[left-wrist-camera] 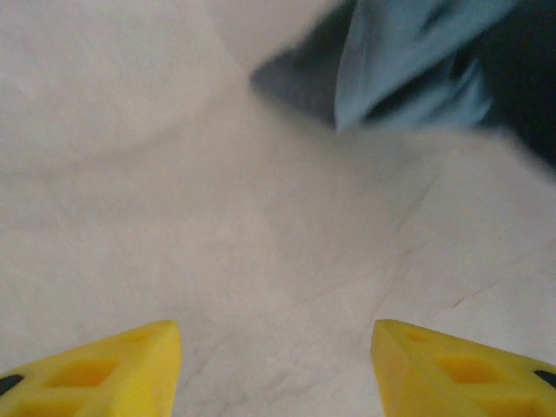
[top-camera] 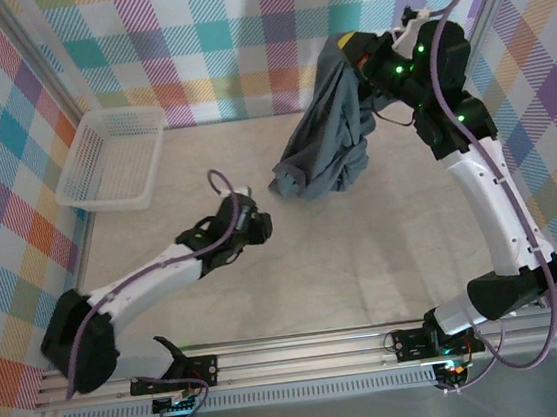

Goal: Fold the inside-out t-shirt

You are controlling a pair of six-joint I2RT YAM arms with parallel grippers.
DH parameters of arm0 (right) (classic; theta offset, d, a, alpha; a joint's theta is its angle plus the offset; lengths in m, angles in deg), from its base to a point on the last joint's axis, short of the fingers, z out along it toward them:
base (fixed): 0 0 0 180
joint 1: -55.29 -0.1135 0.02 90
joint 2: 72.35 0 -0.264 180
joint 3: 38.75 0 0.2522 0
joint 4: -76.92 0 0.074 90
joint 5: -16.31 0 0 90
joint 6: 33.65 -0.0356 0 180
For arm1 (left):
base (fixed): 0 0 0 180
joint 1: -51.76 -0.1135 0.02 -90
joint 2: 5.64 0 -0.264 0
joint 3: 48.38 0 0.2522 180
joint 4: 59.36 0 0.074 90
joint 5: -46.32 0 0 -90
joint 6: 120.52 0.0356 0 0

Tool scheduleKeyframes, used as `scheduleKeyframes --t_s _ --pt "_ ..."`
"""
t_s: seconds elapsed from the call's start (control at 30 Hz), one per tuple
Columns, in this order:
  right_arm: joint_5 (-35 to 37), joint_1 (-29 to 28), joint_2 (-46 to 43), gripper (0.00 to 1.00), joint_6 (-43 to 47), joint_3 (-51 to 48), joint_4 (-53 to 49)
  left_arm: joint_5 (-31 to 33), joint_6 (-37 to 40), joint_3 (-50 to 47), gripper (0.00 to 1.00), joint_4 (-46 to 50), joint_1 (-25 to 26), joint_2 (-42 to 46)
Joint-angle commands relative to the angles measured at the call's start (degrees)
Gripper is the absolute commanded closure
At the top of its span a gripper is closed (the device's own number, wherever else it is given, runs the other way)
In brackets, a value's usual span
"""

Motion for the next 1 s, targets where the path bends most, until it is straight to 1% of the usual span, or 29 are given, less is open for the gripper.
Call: scheduleKeyframes --t_s 0.0,0.03,0.07,0.1,0.13,0.17,0.2,0.23,0.3,0.33,0.37,0.43,0.47,0.57,0.63,0.73,0.8,0.83,0.87,0.9,0.93,0.97 --pt "-14.9 -3.3 -1.8 1.00 16.0 -13.2 2.6 -2.1 1.1 3.3 0.30 -2.0 -3.2 6.7" --pt "-16.7 -5.5 -3.3 1.00 20.5 -20.0 2.4 -2.5 0.4 4.3 0.27 -1.1 -4.5 7.8" --pt "-17.5 -7.7 -4.6 0.98 24.3 -26.0 1.6 -2.9 -0.2 5.6 0.25 0.4 -5.9 8.2" --pt "-17.0 -9.8 -5.5 0.92 26.0 -31.1 0.9 -3.4 -0.5 6.8 0.23 1.2 -7.1 8.2" --pt "-17.2 -11.2 -6.4 0.81 25.8 -36.3 1.1 -4.2 -0.6 8.3 0.23 5.1 -8.2 7.6" --pt "-19.0 -11.8 -7.1 0.67 24.9 -40.1 2.3 -5.7 0.0 9.8 0.23 6.9 -8.9 6.4" --pt "-20.3 -12.0 -7.8 0.57 24.7 -42.1 2.4 -7.8 1.3 10.9 0.23 7.9 -9.2 5.1" --pt "-19.1 -11.9 -9.0 0.49 25.7 -42.6 0.4 -10.8 3.1 12.2 0.23 8.9 -9.3 3.3" --pt "-10.0 -11.3 -12.3 0.41 27.9 -42.5 -4.8 -17.8 5.7 14.0 0.23 9.9 -9.2 -0.7" --pt "-3.3 -10.5 -14.2 0.40 27.6 -43.1 -6.7 -21.8 6.6 14.9 0.23 10.4 -9.1 -3.3" --pt "2.5 -9.2 -15.6 0.44 26.4 -44.3 -8.0 -23.9 7.3 16.4 0.23 11.4 -8.5 -6.0" --pt "11.3 -7.1 -16.2 0.46 23.9 -46.3 -11.1 -25.9 10.4 19.4 0.23 13.4 -6.3 -11.6" --pt "13.5 -6.5 -15.5 0.46 23.7 -47.1 -12.5 -25.4 12.4 21.2 0.23 15.1 -4.4 -14.7" --pt "12.6 -6.4 -11.8 0.42 24.4 -48.6 -11.3 -19.2 16.7 26.4 0.21 17.7 0.0 -23.5" --pt "10.0 -6.4 -8.7 0.41 23.1 -49.0 -8.8 -17.3 19.2 29.4 0.18 16.9 1.5 -28.4" --pt "7.4 -6.4 -4.0 0.40 21.3 -49.0 -4.4 -14.4 19.2 33.4 0.17 13.7 1.7 -35.8" --pt "8.3 -6.4 -1.1 0.38 21.8 -48.8 -2.0 -9.3 19.1 35.7 0.16 12.8 1.7 -40.2" --pt "9.5 -6.4 0.4 0.36 22.3 -48.3 -1.7 -5.3 18.8 36.6 0.16 12.5 1.6 -42.0" --pt "10.5 -6.4 2.0 0.35 23.1 -47.7 -1.5 -2.8 18.3 37.5 0.20 12.5 1.3 -43.4" --pt "11.0 -6.4 3.3 0.35 23.8 -46.9 -1.6 -2.3 17.7 38.3 0.26 12.8 0.9 -44.1" --pt "11.6 -6.4 4.8 0.38 24.6 -46.0 -1.9 -2.1 16.7 38.5 0.35 12.8 0.2 -43.9" --pt "11.7 -6.4 5.9 0.45 25.6 -45.3 -1.6 -2.8 16.0 37.8 0.50 11.7 -0.2 -42.8"
